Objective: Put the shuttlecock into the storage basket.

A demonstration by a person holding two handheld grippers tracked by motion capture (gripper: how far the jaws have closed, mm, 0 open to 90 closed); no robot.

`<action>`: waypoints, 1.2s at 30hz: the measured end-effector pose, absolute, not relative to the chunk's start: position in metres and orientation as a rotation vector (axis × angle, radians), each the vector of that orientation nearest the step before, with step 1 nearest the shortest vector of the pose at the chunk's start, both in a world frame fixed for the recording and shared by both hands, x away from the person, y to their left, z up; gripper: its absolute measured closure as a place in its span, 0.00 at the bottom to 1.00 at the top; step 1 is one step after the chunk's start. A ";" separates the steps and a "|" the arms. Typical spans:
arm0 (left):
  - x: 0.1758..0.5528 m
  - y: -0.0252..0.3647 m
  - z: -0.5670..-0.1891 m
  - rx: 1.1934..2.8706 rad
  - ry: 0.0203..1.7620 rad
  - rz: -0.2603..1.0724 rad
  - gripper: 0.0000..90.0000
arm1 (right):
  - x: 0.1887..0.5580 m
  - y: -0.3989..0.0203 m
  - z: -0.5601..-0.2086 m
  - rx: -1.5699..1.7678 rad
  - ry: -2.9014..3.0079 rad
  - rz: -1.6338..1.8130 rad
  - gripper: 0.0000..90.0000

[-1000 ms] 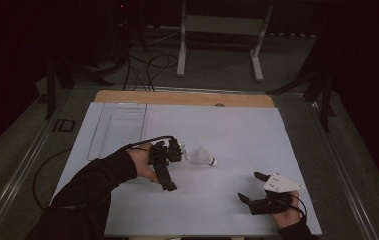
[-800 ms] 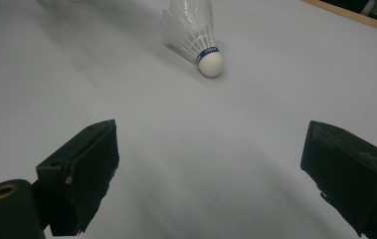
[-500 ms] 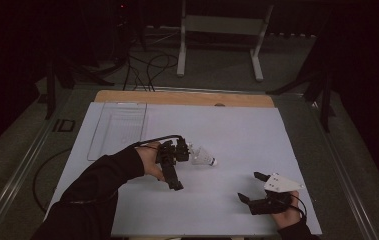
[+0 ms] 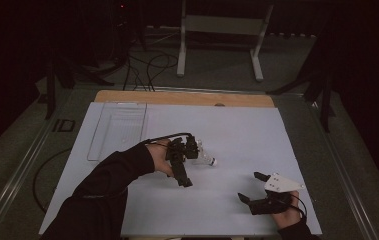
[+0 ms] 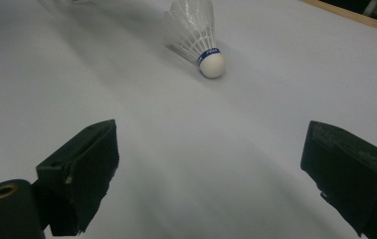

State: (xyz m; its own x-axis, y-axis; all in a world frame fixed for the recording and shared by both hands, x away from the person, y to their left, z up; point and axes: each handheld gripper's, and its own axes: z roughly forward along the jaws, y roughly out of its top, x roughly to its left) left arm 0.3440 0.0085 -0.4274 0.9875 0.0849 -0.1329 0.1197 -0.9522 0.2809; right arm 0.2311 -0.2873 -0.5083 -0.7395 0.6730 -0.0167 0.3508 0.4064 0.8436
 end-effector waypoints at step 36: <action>0.383 -0.010 -0.474 2.818 0.210 -0.151 0.14 | 0.230 -0.286 -0.508 0.868 2.324 1.267 0.09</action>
State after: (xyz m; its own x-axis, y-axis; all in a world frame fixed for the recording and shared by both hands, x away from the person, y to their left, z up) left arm 0.3834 -0.0097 -0.4738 0.9836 0.1279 -0.1268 0.1607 -0.9410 0.2978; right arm 0.2305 -0.2862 -0.5077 -0.7493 0.6621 -0.0161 0.3451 0.4110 0.8438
